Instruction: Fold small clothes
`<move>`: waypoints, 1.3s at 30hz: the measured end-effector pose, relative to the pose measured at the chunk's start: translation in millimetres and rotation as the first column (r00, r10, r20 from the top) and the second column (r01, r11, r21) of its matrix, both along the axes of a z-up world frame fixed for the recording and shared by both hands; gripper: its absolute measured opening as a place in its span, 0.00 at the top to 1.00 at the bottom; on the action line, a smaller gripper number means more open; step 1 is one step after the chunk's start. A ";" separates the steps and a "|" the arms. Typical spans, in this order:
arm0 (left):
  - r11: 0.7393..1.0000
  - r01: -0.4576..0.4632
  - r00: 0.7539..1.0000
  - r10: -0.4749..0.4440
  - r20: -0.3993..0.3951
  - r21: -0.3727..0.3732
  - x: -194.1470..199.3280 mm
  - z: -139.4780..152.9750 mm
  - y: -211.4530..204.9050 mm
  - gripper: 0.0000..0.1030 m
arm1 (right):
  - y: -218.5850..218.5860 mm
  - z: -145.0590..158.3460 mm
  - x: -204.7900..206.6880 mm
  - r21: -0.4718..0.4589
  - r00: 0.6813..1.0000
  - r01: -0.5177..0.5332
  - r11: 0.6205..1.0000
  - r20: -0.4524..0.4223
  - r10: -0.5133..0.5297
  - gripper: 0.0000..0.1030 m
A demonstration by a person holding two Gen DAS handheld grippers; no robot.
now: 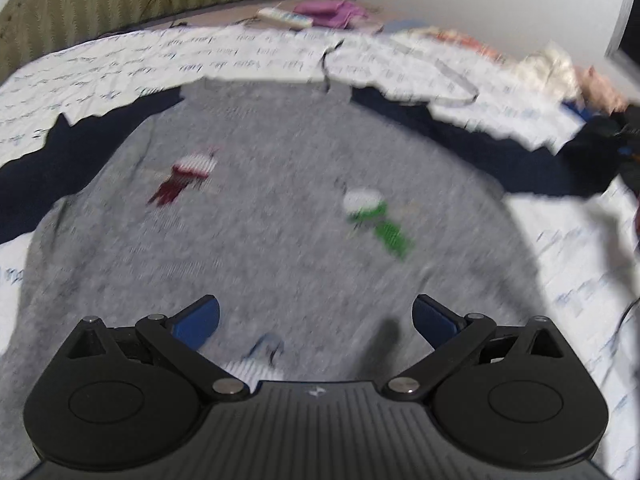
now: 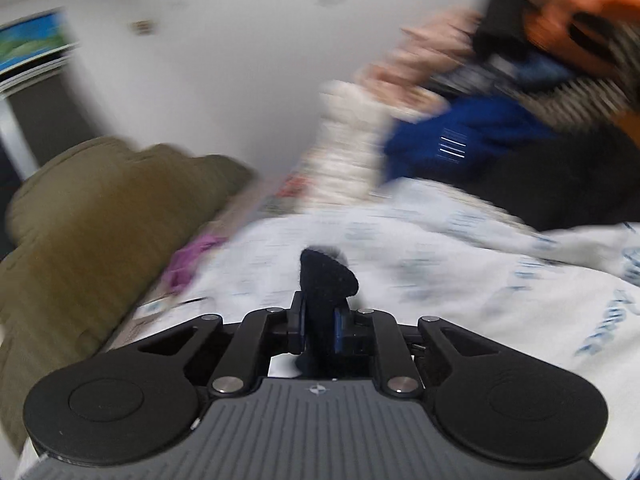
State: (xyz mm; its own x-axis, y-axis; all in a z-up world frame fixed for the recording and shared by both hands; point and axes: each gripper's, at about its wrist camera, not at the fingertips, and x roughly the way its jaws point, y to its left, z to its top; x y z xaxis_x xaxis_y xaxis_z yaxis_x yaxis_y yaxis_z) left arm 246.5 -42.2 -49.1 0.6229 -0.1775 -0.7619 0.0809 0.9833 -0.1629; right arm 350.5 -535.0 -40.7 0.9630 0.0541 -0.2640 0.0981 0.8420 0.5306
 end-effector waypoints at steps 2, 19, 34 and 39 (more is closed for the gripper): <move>0.997 0.008 0.999 -0.005 0.042 -0.079 7.6 7.6 6.3 0.00 | 51.7 12.1 -12.9 -0.008 0.988 -0.150 0.989 0.041 0.150 0.83; 0.695 -0.116 0.993 0.055 -0.109 -0.710 88.5 -39.5 -1.2 0.00 | 98.0 -30.6 -84.7 0.500 0.933 -0.321 0.804 0.022 0.359 0.16; 0.653 -0.070 0.984 -0.080 -0.160 -0.754 131.4 -52.5 -42.6 0.00 | 114.6 -55.9 -96.6 0.575 0.905 -0.342 0.743 -0.010 0.424 0.08; 0.687 -0.066 0.987 -0.059 -0.147 -0.724 135.9 -52.6 -49.7 0.33 | 115.0 -57.1 -99.2 0.585 0.903 -0.345 0.734 -0.008 0.430 0.08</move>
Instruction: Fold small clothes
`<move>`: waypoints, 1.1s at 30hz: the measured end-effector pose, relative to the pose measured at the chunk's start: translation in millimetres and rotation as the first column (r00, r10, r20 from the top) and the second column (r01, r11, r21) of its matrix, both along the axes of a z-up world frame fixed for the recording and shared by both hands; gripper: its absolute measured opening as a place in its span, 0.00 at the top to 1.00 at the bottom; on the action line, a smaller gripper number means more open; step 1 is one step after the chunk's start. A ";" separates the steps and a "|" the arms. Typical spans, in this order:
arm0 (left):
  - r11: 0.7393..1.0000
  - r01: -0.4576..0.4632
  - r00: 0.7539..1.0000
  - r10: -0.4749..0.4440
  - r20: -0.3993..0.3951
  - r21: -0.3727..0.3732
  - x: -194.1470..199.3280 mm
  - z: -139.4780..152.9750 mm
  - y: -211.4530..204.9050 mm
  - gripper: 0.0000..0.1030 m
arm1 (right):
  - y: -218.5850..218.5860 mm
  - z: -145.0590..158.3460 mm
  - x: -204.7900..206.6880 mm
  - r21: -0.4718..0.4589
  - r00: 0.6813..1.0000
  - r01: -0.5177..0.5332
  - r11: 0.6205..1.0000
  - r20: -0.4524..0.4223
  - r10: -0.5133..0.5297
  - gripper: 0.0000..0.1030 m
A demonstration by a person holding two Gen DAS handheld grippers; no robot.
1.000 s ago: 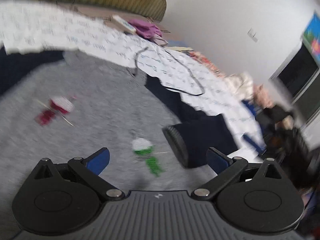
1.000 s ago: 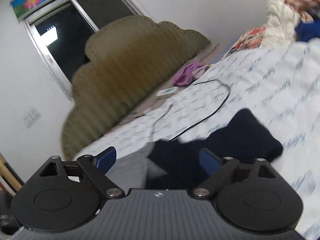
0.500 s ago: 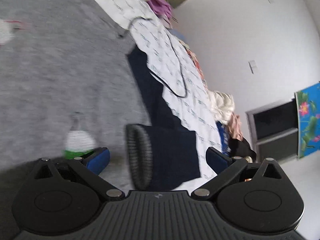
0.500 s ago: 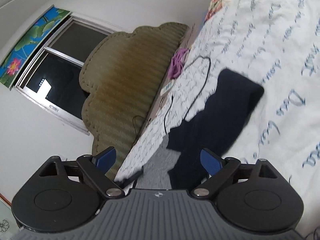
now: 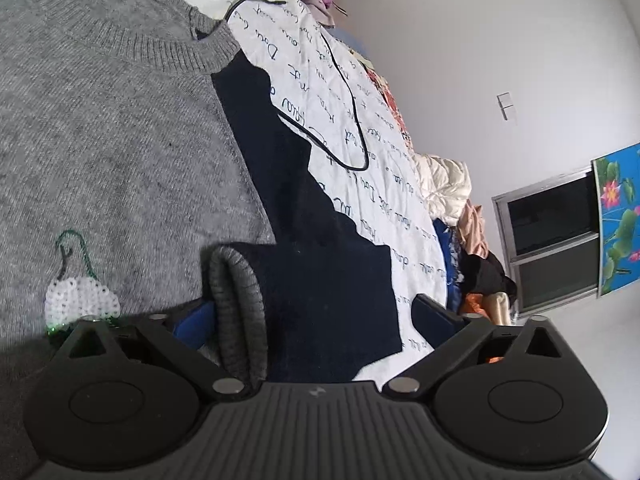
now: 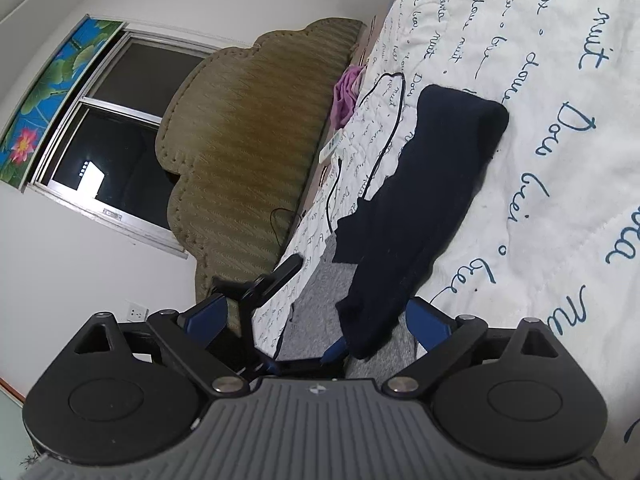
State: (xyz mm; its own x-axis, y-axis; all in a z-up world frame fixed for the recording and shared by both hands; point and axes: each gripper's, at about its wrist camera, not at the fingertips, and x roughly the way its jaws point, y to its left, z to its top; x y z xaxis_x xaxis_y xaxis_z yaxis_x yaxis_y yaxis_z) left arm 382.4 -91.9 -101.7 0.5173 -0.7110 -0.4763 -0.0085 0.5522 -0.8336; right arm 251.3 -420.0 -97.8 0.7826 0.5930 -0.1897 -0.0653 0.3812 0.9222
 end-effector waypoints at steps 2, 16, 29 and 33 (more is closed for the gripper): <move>0.999 0.034 0.999 -0.034 -0.032 0.014 2.7 -4.6 -2.8 0.79 | -1.8 0.2 -0.7 0.003 1.000 0.005 1.000 0.001 -0.005 0.08; 0.977 0.063 0.992 -0.085 0.098 0.205 11.9 49.3 23.2 0.93 | -10.9 2.5 13.9 -0.011 1.000 0.024 1.000 -0.011 -0.024 0.08; 0.891 -0.224 0.970 0.244 -0.002 0.396 15.4 30.6 226.6 0.93 | -1.0 34.7 101.3 -0.331 0.999 -0.052 0.942 -0.011 0.052 0.07; 0.892 -0.201 0.976 0.216 0.009 0.405 14.8 29.3 218.3 0.93 | 32.9 21.5 148.6 -0.457 0.990 -0.138 0.879 -0.095 0.106 0.10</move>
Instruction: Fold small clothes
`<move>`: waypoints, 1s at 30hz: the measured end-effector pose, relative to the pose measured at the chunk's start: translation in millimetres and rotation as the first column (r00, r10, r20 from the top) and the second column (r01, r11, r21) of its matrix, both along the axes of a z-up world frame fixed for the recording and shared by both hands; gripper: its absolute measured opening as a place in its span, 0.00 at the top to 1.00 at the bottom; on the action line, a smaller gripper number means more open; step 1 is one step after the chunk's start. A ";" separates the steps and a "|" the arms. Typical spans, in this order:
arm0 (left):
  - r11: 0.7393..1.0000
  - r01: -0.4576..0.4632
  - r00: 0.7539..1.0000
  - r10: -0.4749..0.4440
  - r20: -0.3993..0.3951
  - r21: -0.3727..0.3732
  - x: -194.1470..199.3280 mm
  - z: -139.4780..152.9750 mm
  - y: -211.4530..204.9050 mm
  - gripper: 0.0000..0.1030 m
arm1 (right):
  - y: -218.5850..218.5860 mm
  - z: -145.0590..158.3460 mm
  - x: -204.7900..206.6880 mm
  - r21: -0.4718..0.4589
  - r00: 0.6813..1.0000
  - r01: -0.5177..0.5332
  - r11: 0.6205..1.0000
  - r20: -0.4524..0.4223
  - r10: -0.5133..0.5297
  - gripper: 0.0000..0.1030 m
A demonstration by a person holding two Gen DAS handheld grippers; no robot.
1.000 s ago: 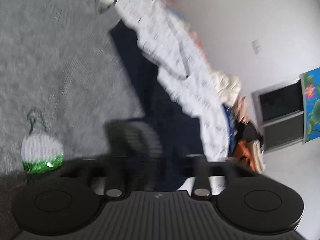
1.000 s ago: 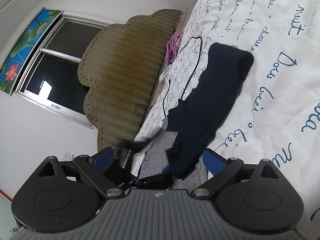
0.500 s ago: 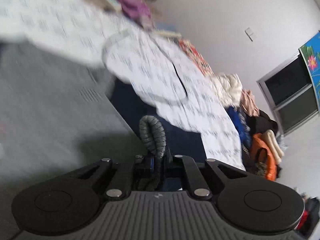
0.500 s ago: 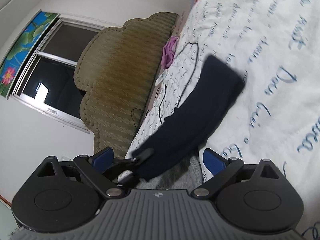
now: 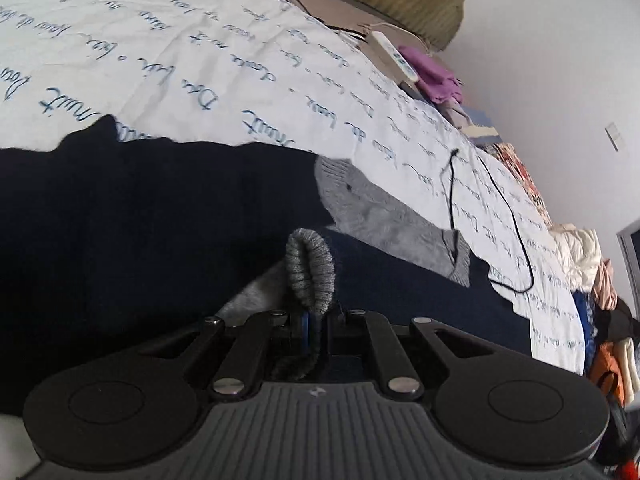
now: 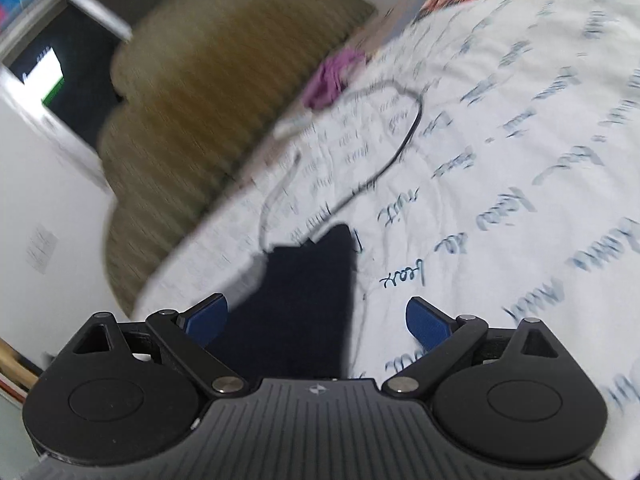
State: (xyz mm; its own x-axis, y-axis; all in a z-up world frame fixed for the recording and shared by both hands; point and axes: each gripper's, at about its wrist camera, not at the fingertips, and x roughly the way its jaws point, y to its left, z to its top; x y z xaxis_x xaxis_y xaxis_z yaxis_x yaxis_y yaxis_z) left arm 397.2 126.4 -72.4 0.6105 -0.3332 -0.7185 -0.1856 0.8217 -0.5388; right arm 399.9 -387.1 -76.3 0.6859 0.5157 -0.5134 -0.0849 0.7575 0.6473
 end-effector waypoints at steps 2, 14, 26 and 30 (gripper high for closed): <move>1.000 -0.004 1.000 0.004 0.007 -0.004 -0.3 3.8 1.9 0.93 | 12.7 -8.3 16.1 -0.042 1.000 -0.013 0.999 -0.026 0.012 0.11; 0.999 -0.018 0.999 0.017 0.040 0.040 1.4 15.4 12.2 0.93 | 36.0 0.8 32.2 -0.087 0.996 -0.082 0.993 0.028 0.085 0.89; 0.997 0.076 0.997 -0.076 0.021 0.024 -5.8 18.6 20.0 0.80 | 42.0 11.4 27.8 -0.272 0.999 0.022 0.962 0.049 -0.009 0.68; 0.999 0.035 0.992 -0.031 0.121 -0.031 -38.7 37.1 30.0 0.31 | 53.3 39.0 6.3 -0.213 0.982 0.009 0.977 0.188 0.032 0.66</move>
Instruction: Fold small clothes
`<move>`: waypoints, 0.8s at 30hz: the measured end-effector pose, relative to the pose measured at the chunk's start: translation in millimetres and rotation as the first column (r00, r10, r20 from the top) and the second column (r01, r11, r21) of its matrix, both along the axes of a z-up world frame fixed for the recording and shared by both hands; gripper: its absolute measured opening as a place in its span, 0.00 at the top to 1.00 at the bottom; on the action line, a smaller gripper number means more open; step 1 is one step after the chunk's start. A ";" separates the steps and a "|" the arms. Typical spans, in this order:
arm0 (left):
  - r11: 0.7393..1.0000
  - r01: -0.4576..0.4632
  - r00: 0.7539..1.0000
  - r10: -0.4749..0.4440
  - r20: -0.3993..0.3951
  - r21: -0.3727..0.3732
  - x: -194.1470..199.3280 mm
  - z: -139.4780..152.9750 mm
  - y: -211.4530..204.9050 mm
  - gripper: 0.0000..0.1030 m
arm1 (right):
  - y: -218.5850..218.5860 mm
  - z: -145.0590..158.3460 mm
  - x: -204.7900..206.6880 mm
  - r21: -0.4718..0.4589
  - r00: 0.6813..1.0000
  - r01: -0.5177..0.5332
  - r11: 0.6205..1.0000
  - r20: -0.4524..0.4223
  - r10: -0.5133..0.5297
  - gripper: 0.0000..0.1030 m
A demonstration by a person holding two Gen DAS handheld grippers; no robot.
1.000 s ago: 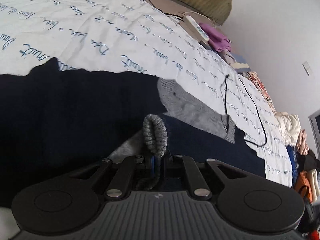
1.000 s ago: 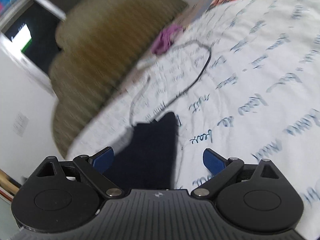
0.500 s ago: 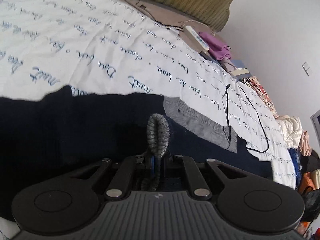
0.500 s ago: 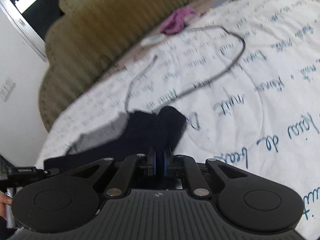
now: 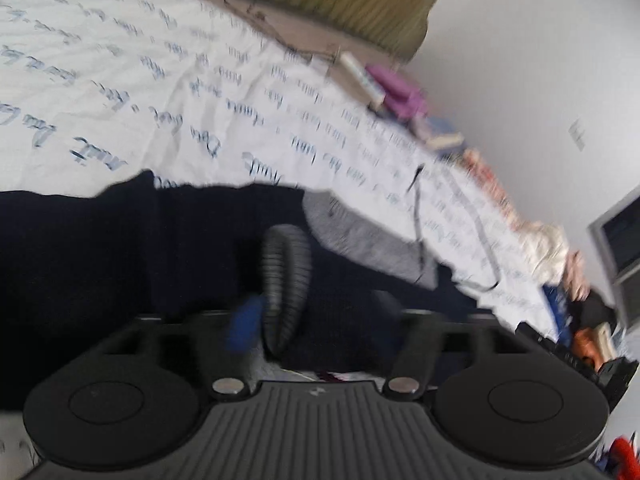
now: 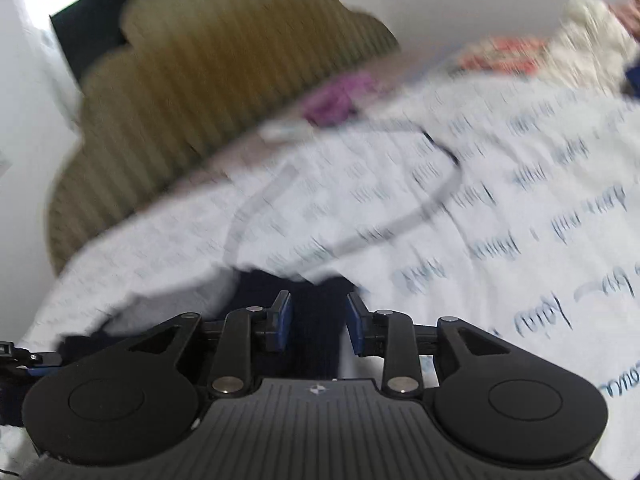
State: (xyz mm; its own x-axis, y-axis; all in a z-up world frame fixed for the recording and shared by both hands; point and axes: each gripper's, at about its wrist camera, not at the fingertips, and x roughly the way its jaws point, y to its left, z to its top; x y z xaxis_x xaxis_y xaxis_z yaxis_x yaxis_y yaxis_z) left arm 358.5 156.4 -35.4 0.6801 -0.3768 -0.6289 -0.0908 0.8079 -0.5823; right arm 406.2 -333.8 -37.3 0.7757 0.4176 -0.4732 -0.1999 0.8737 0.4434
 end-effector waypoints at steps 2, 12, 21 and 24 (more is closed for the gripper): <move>1.000 -0.018 0.998 0.018 0.057 0.000 -10.2 7.8 -8.8 0.31 | 17.3 1.5 0.8 0.030 0.997 -0.080 0.996 -0.017 0.080 0.53; 0.951 0.025 0.997 -0.048 0.068 0.309 21.5 -33.8 -90.8 0.33 | 89.2 -52.0 1.0 -0.263 0.990 -0.141 0.954 -0.056 0.131 0.46; 0.955 0.020 0.983 -0.072 0.169 0.295 -10.6 -36.0 -80.8 0.32 | 69.7 -63.8 -3.0 -0.136 0.993 -0.116 0.984 0.003 0.118 0.43; 0.979 -0.046 0.957 -0.015 0.291 0.201 -63.3 -11.5 -56.3 0.30 | 73.5 -63.4 -3.2 -0.160 0.993 -0.114 0.980 0.007 0.117 0.43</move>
